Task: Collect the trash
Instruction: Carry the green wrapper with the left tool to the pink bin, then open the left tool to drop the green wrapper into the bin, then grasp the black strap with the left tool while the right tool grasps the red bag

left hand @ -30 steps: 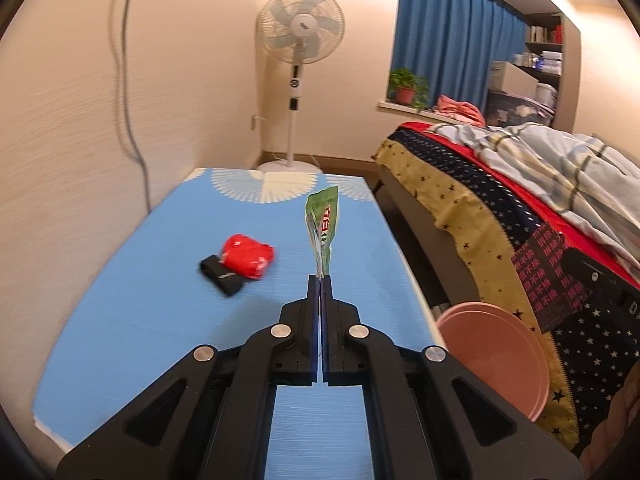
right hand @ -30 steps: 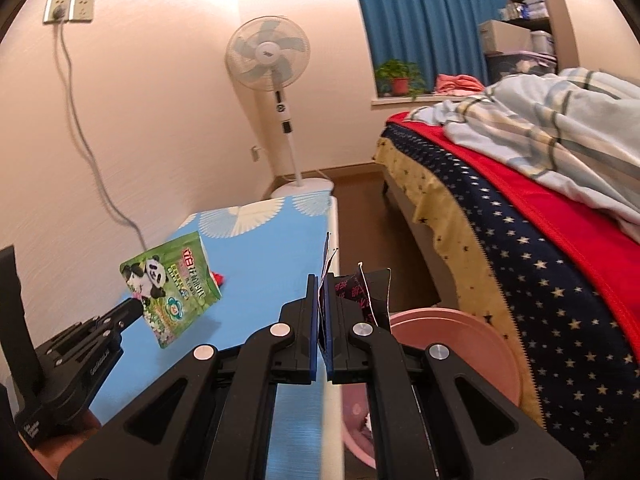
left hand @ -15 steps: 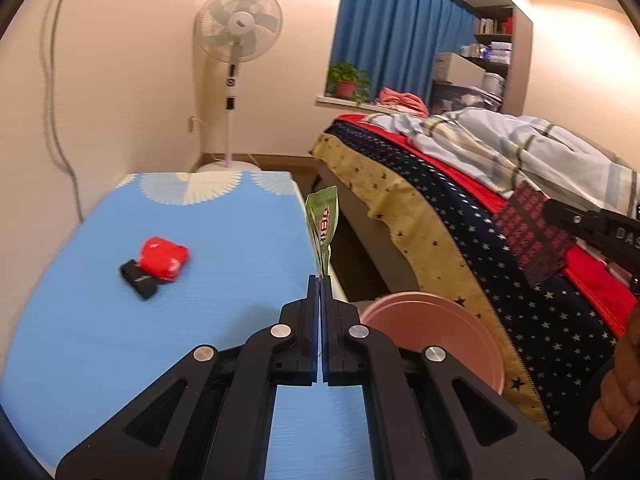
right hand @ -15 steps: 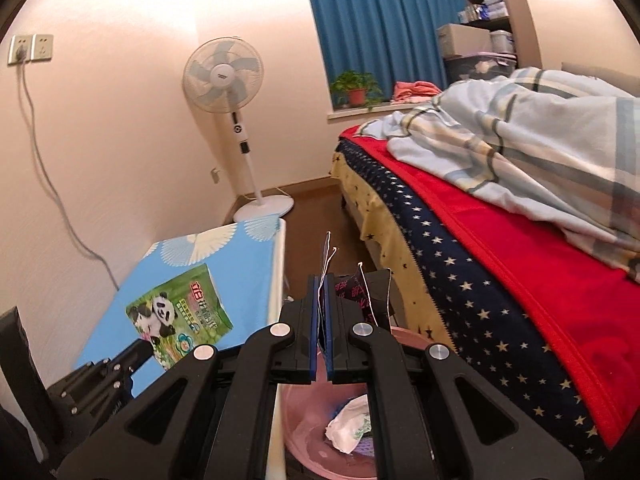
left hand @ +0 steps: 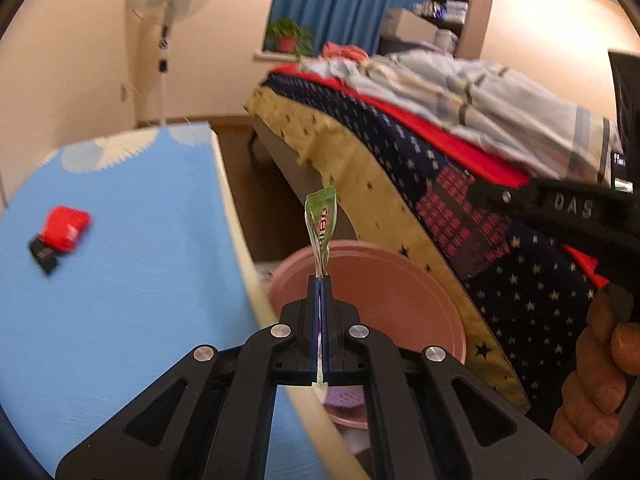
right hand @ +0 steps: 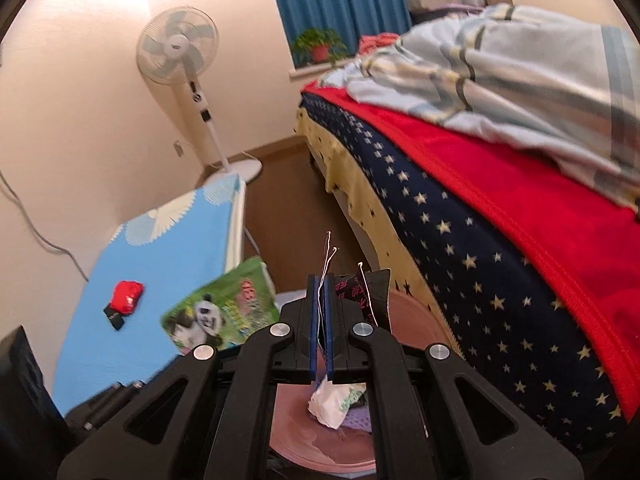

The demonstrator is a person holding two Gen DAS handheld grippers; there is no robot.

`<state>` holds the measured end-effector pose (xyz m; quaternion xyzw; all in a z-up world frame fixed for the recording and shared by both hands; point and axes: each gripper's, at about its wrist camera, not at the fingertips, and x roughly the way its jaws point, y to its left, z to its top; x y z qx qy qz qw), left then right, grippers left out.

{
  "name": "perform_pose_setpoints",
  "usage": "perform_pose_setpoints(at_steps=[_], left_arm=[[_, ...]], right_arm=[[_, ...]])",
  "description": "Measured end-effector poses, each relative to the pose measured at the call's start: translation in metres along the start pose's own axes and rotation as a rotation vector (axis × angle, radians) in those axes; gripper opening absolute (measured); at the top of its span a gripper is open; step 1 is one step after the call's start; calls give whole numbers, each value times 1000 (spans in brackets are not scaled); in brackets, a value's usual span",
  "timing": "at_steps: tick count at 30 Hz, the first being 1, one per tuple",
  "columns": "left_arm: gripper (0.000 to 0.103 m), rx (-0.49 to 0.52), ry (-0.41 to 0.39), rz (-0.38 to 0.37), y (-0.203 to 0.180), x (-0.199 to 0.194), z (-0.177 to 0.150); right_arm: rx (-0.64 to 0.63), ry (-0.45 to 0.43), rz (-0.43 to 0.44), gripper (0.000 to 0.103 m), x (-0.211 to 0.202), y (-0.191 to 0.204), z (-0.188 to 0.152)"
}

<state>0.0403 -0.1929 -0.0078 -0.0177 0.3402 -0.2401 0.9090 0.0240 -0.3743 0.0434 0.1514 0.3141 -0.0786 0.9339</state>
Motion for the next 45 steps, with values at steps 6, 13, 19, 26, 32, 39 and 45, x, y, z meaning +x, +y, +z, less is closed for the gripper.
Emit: perform_pose_setpoints(at_steps=[6,13,19,26,32,39,45], left_arm=[[1,35,68,-29,-13,25,-13],[14,31,79,-48,-11,30,-14],[16,4,63,-29,-2,24,-11],[16,-21,20,1,11,8,-7],[16,-68,-30,57,36,-10,-1],[16,-141,-75,140,74,-27,2],[16,-212,-98,211,109,-35,1]], right_arm=[[26,31,-5,3,15,-7,-3],[49,29,-14,10,17,-12,-1],[55,9,-11,23,11,-12,0],[49,-26,19,23,0,-6,0],[10,-59,73,23,-6,16,-2],[-22,-69,146,23,-1,46,-7],[-52,-63,214,23,12,73,-14]])
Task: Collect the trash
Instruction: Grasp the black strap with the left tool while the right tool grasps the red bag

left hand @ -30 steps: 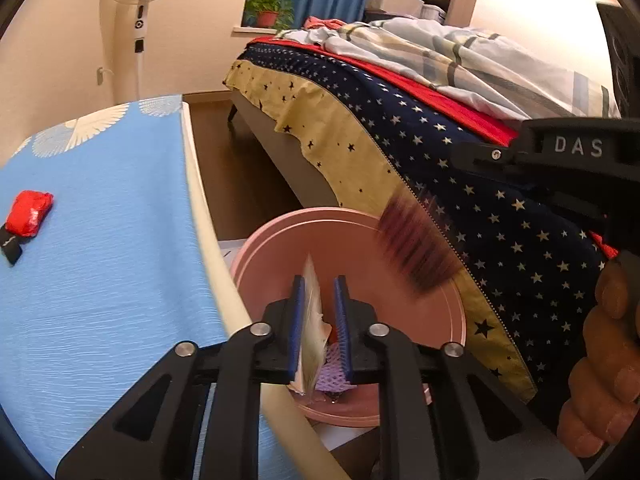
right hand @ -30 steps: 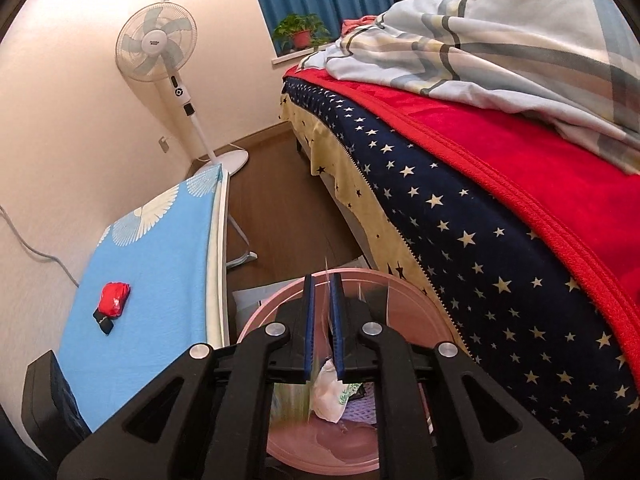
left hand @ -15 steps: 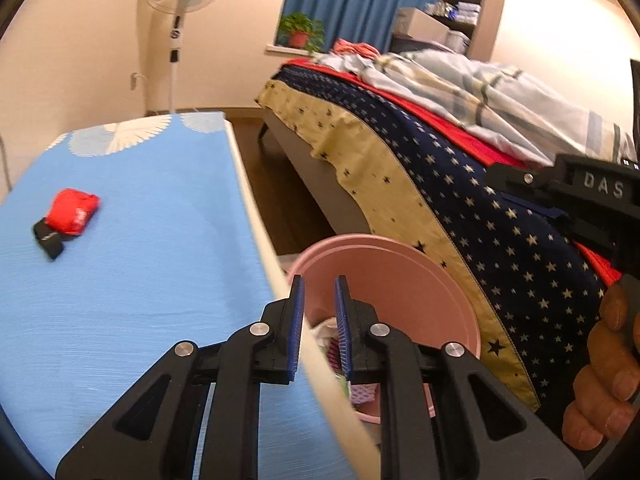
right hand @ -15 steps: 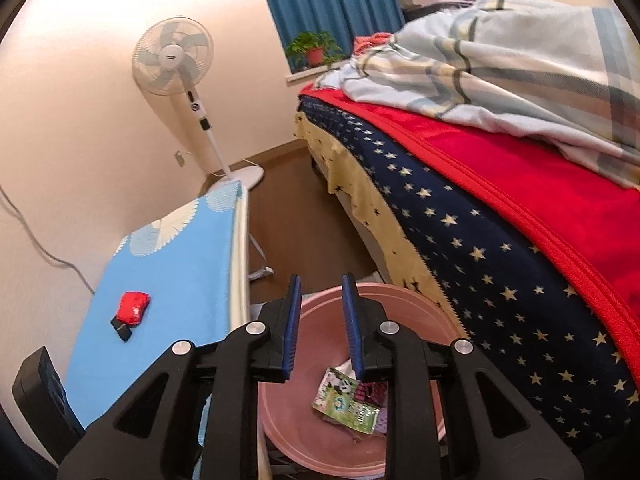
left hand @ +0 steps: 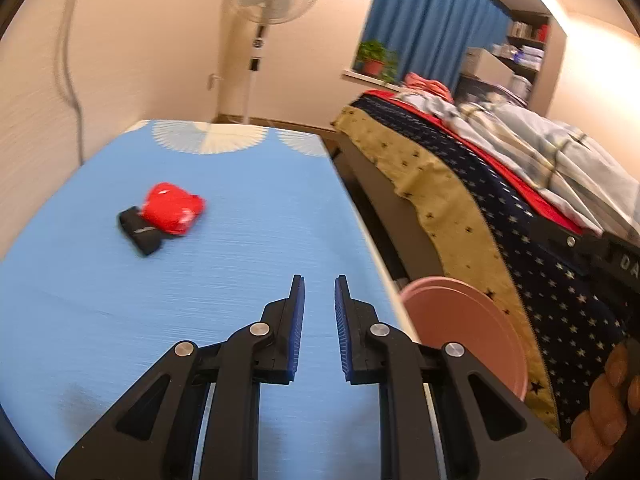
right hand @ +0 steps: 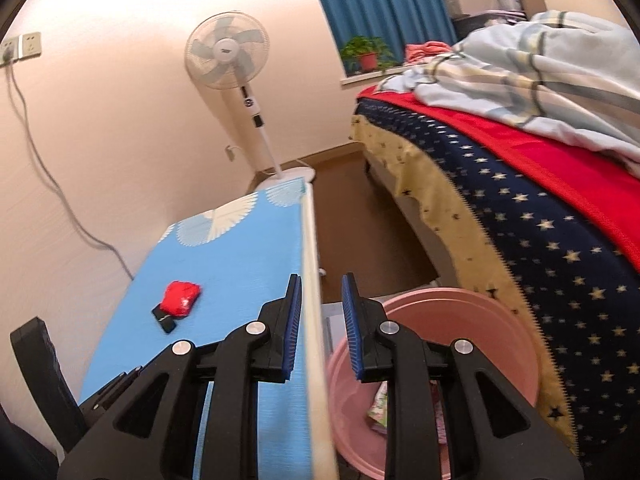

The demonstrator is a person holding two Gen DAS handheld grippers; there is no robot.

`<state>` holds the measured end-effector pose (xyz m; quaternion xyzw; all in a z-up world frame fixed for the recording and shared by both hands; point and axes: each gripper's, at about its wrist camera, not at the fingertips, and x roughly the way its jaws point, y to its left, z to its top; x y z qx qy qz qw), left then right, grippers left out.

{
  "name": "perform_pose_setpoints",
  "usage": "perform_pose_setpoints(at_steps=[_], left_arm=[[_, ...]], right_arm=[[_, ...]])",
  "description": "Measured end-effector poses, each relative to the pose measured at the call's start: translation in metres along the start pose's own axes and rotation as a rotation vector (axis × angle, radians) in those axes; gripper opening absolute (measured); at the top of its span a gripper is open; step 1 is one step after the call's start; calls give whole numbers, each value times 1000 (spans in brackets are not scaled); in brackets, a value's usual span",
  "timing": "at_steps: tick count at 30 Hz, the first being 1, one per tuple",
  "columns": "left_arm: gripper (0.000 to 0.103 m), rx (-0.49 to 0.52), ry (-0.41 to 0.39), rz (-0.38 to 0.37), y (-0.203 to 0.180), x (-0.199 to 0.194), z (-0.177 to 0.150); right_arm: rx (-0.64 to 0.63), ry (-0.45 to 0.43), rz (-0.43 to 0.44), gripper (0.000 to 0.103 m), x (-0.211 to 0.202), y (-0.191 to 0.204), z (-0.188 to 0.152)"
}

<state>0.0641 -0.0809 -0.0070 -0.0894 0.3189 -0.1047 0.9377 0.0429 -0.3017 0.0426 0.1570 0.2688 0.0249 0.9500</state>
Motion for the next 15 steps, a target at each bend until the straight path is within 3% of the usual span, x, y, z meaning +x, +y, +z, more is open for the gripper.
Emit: perform_pose_setpoints(at_steps=[15], left_arm=[[16,-213,-37,182,106,11,16]], right_arm=[[-25,44,161,23,54,47,-20]])
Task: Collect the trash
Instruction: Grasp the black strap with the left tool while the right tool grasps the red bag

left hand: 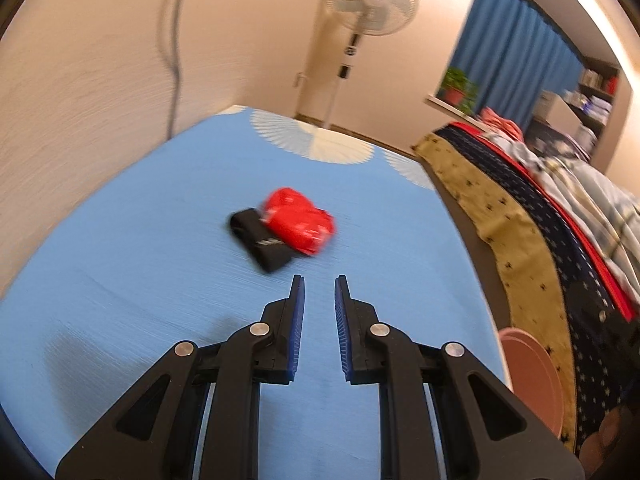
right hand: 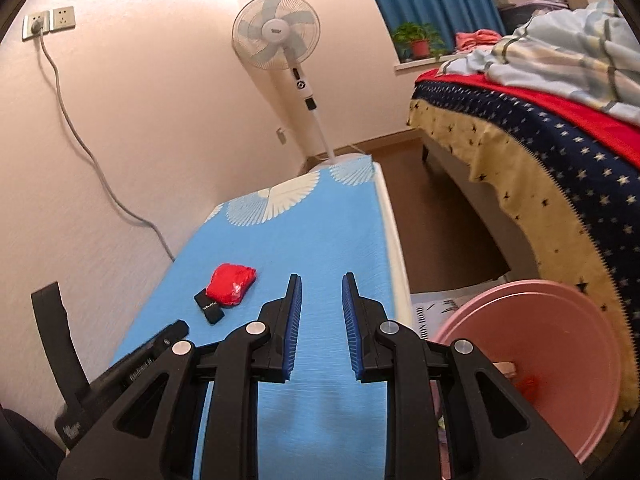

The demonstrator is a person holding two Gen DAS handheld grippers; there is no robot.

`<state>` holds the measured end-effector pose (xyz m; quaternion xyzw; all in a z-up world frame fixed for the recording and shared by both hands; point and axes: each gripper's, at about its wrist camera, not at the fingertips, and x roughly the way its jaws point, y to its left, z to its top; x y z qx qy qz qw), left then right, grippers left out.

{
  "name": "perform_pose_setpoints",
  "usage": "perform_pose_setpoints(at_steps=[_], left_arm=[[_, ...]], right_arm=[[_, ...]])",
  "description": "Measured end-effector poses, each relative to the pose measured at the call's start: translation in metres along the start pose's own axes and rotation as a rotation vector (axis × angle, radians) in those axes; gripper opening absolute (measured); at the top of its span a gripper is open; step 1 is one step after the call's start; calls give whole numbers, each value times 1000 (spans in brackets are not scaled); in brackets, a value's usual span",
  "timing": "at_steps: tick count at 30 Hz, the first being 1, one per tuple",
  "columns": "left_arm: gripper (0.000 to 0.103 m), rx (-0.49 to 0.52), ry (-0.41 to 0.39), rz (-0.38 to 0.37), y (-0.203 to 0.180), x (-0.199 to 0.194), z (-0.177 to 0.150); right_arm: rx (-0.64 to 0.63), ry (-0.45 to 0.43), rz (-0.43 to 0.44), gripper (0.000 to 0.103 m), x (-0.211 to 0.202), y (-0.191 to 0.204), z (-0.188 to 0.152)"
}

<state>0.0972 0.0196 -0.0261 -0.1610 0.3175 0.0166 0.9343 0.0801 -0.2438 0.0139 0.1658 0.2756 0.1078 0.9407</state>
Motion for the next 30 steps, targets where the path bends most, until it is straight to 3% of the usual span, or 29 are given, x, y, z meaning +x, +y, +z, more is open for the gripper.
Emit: perform_pose_setpoints(at_steps=[12,17,25,27,29,30], left_arm=[[16,-80,59,35,27,47,18],[33,-106,88,33,27,64,21],[38,-128,163,73,29,89,24],[36,-120,167,77,29,90,25],[16,-125,167,72,31,88,26],[13,-131,157,80,32,86,26]], right_arm=[[25,40,52,23,33,0,-1],[3,51,67,23,43,4,0],[-5,83,71,23,58,6,-4],[-15,94,75,23,63,9,-5],[-24,108,84,23,68,14,-5],[-25,114,89,23,71,15,-4]])
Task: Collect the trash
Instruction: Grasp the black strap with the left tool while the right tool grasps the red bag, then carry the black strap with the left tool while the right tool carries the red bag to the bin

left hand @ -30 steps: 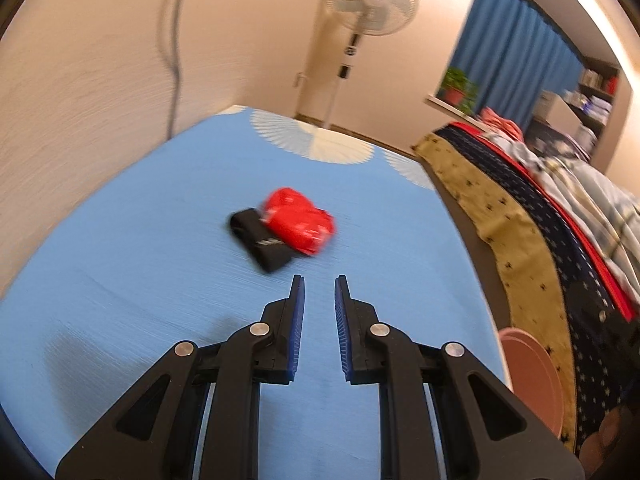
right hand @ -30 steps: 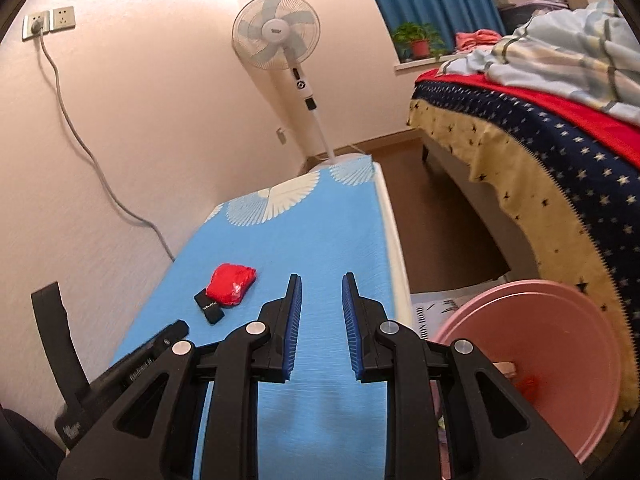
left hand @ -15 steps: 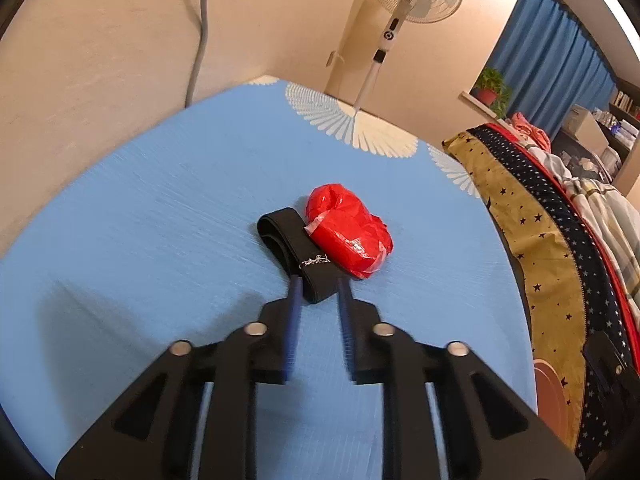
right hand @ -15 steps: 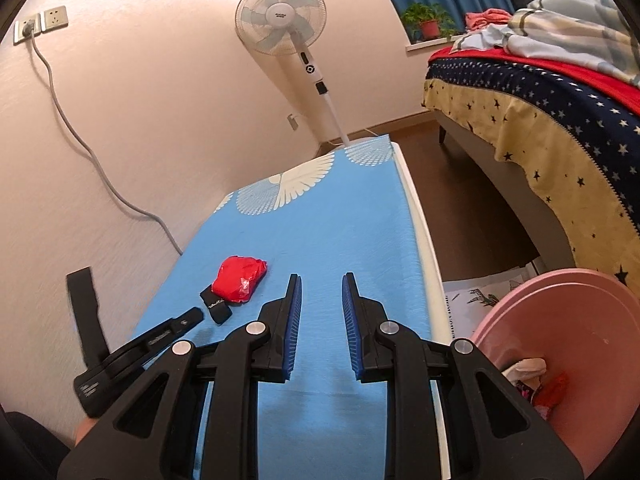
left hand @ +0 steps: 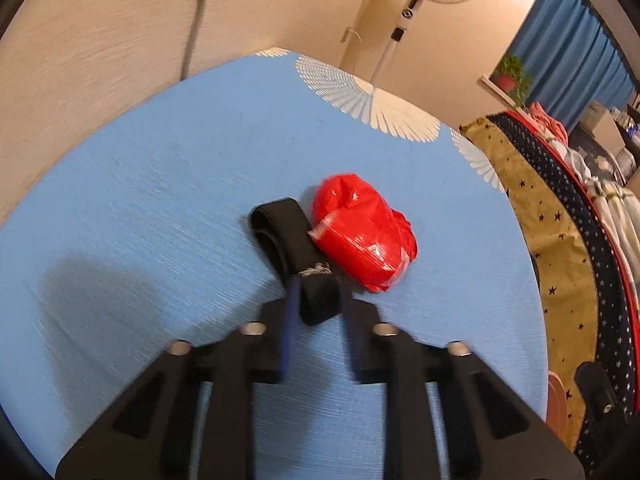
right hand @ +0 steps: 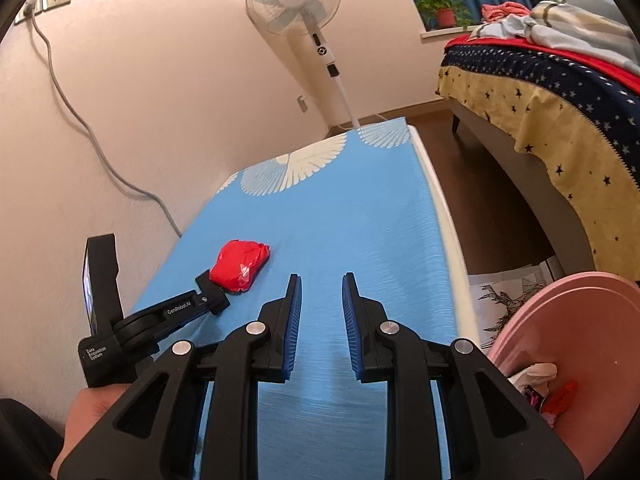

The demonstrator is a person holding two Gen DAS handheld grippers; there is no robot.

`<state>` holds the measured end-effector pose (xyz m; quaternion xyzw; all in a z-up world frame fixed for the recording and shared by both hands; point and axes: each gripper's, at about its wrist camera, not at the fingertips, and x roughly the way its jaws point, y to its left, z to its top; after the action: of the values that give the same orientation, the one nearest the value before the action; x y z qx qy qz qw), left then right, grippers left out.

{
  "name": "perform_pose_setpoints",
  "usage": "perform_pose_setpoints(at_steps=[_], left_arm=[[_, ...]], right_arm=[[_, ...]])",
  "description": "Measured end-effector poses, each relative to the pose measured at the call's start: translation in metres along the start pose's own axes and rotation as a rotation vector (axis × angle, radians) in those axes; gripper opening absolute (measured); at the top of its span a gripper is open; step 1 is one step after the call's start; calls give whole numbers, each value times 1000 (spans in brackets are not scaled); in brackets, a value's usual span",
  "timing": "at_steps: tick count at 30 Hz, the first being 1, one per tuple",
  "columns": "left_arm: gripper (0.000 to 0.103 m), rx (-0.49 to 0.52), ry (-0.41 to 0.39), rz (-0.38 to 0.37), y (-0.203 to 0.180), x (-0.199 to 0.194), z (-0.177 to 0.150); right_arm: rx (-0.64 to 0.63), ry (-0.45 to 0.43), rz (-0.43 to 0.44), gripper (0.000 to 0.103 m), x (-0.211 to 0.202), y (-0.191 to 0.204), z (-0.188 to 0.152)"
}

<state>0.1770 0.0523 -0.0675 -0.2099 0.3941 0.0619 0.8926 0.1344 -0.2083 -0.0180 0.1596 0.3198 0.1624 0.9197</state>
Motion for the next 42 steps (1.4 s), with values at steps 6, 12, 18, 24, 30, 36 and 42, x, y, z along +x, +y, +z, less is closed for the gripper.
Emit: perform_pose_setpoints(at_steps=[6,12,18,24,30,36,42], left_arm=[[7,-67,-59,87,26,-15,4],[4,-128,-104,148,48,-28,9],[4,-196,-113,191,69,-35,9],[4,-206,-111,196,74,-36,9],[4,-214,-108,189,74,-38,6],[4,-209,-108,178,71,-41,6],[2,-160,-107,158,56,-49,-1]], right_arm=[[-48,42,33,31,24,25,4],[-147,88,50,53,62,63,18],[-181,158,32,78,117,93,30],[-209,262,-8,83,166,112,29],[-256,307,-18,66,179,123,21],[-255,264,-9,58,153,116,23],[-230,200,-36,57,104,94,25]])
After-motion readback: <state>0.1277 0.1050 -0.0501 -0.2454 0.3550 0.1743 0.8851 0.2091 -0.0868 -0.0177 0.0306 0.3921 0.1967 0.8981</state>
